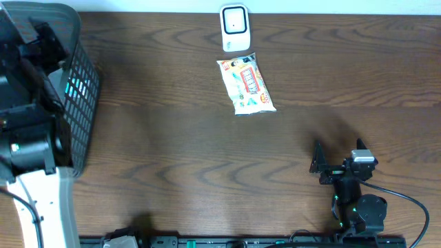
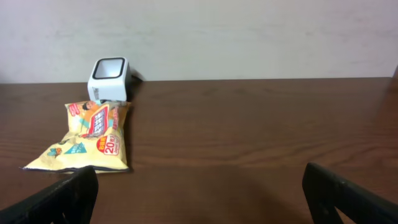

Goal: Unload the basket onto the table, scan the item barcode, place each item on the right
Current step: 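Place the chip bag on the table in front of the scanner, then reach the left gripper back into the basket toward the mint-green pack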

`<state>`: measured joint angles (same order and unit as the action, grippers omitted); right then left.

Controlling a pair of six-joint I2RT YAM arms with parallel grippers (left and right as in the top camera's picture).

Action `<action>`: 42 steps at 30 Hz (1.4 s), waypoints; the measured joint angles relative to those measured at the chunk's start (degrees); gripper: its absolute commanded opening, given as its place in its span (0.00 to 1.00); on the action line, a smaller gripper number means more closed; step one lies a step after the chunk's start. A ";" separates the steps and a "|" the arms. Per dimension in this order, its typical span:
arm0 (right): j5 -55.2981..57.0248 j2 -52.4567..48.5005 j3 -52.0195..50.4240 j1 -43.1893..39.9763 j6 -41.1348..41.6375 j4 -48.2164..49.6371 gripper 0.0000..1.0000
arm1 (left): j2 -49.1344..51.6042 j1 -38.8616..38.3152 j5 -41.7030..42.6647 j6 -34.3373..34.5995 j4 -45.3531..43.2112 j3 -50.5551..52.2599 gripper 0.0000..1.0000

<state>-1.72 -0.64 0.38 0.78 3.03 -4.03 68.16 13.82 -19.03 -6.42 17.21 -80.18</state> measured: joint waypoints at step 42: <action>0.00 0.00 0.00 0.00 0.00 0.00 0.99 | 13.53 14.84 -12.72 -6.10 16.68 0.00 0.98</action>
<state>-1.72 -0.64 0.38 0.78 3.03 -4.03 81.69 28.67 -31.75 -12.51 33.89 -80.18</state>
